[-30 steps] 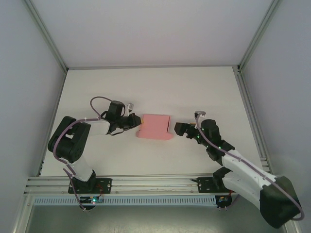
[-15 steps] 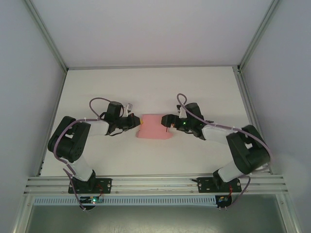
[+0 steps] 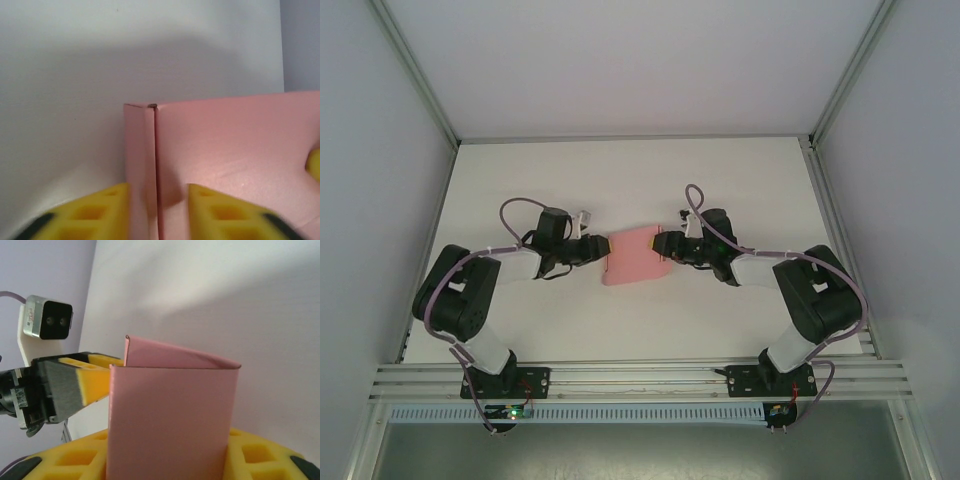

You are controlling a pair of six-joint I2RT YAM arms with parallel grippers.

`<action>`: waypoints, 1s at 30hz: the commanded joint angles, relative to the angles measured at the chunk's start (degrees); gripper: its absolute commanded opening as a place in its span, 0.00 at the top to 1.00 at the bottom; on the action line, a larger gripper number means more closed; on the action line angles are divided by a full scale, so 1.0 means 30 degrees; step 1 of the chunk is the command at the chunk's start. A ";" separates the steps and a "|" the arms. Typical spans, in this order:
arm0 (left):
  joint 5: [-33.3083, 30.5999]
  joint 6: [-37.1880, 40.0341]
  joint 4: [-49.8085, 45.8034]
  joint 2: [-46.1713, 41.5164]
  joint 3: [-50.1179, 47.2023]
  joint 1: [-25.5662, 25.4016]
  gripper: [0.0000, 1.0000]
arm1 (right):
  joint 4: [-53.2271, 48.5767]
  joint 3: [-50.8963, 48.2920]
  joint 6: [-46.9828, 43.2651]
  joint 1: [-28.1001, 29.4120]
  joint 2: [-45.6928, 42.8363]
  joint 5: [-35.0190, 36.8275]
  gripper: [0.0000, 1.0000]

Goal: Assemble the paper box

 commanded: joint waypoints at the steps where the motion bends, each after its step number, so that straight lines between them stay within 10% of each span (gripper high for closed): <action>1: -0.2190 0.3469 -0.2143 -0.2612 0.1406 -0.0760 0.00 | 0.0022 0.0125 0.0529 -0.0365 -0.1436 -0.0311 0.63; 6: -0.8089 1.2781 -0.4883 -0.6540 0.2637 -0.4234 0.00 | -0.6000 0.1910 0.2254 -0.1542 -0.2213 -0.0154 0.63; 13: -0.7579 2.1024 -0.8544 -0.7396 0.4649 -0.6989 0.00 | -0.9665 0.3687 0.6189 -0.3286 -0.1710 -0.4585 0.71; 30: -1.2159 2.5067 -1.0060 -0.3026 0.7005 -0.9238 0.04 | -1.5542 0.5833 0.7638 -0.4430 -0.2261 -0.6925 0.75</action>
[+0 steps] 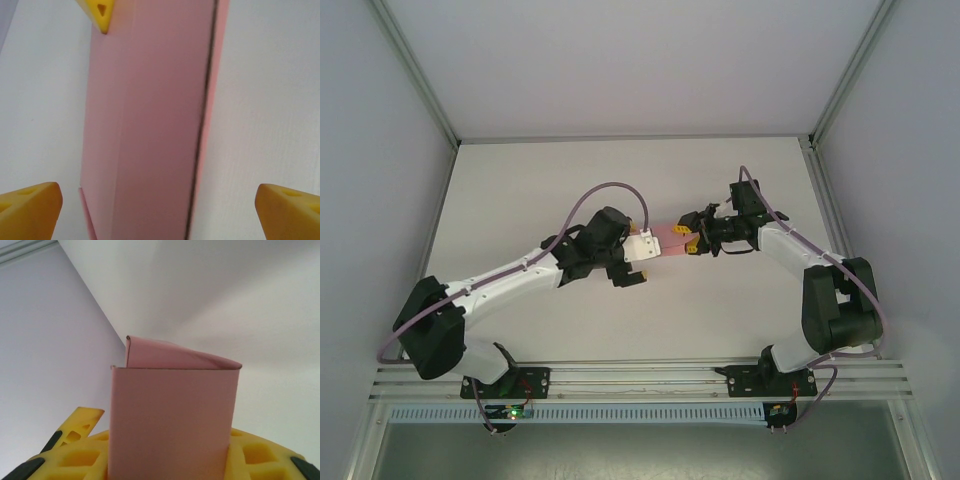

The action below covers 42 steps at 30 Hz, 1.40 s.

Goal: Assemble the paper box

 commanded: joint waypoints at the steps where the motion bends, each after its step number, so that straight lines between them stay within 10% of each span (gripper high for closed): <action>1: -0.1551 0.1007 0.0250 0.0503 0.0725 -0.0167 0.09 | -0.0467 -0.0015 0.0985 -0.0065 -0.0655 -0.1089 0.74; 12: -0.1811 0.0781 0.0389 0.0862 0.1014 -0.0175 0.49 | -0.0482 -0.0163 0.0563 -0.0031 -0.1289 -0.1068 0.63; 20: -0.1460 0.0573 -0.1497 0.1527 0.1878 -0.0063 0.62 | -0.1720 0.0560 -0.3077 -0.0651 -0.3545 0.2529 0.02; 28: 0.1535 0.0772 -0.6438 0.3067 0.3341 0.0442 0.63 | -0.4020 0.2290 -1.4157 -0.1870 -0.7337 1.3216 0.02; 35: 0.2583 0.1392 -0.9658 0.5484 0.4993 0.0717 0.65 | 0.4392 -0.3049 -1.6926 -0.1905 -1.1103 0.7482 0.02; 42: 0.4332 0.2785 -1.0858 0.5966 0.5799 0.1084 0.64 | -0.2077 -0.2659 -2.6087 0.2226 -1.0869 0.7203 0.05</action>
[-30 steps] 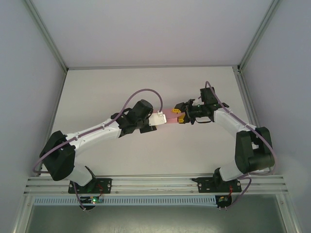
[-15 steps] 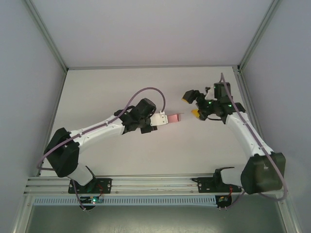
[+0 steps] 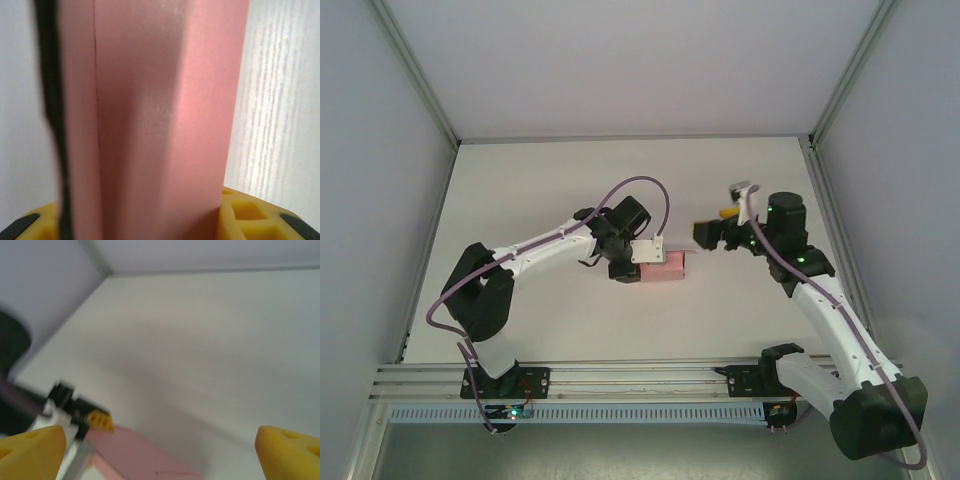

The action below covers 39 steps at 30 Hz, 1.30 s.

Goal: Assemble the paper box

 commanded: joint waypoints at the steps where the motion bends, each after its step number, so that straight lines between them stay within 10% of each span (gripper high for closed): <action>1: 0.1507 0.1281 -0.2376 0.0349 0.0319 0.0209 0.64 | -0.2429 -0.0359 -0.6517 0.2414 -0.0212 0.0205 0.07; 14: 0.0515 0.1708 -0.5449 0.1991 0.2727 0.0232 0.62 | -0.5366 0.1308 -0.7752 0.5287 0.4218 0.4896 0.35; 22: 0.0075 0.1107 -0.5717 0.2842 0.3540 0.0238 0.62 | -0.5203 0.1941 -0.6479 0.5347 0.5380 0.5849 0.83; 39: -0.0148 -0.0353 -0.5251 0.3544 0.4219 0.0243 0.64 | -0.5939 0.2444 0.2395 0.7211 0.4882 0.7657 1.00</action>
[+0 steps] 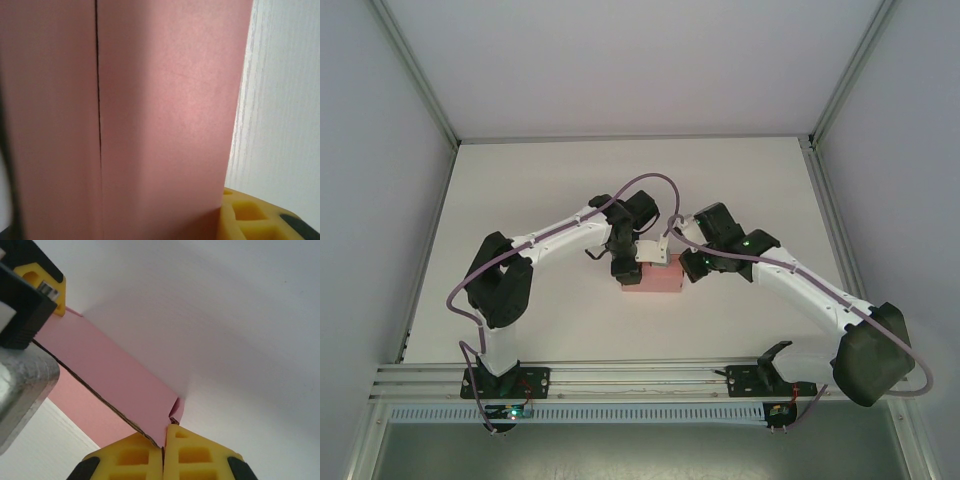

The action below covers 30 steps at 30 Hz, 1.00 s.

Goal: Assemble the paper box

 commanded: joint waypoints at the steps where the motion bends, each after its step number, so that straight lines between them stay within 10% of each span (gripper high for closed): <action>1: -0.0624 -0.1031 -0.0381 0.0922 0.0499 0.0249 0.64 | 0.1020 0.0032 0.4321 0.0421 -0.0565 -0.0076 1.00; 9: -0.0066 -0.1489 -0.0246 0.1213 0.1047 0.0224 0.64 | 0.4504 -0.1660 1.2266 0.0877 -0.1137 0.1953 1.00; 21: 0.0451 -0.1950 0.0465 0.1054 0.1202 0.0224 0.54 | 1.1138 -0.6632 0.6775 0.3431 -0.2828 0.7547 1.00; 30: 0.0036 -0.3334 0.1354 -0.0717 0.1127 0.0212 0.00 | 1.0532 -0.6524 0.7699 0.4187 -0.2658 0.9909 1.00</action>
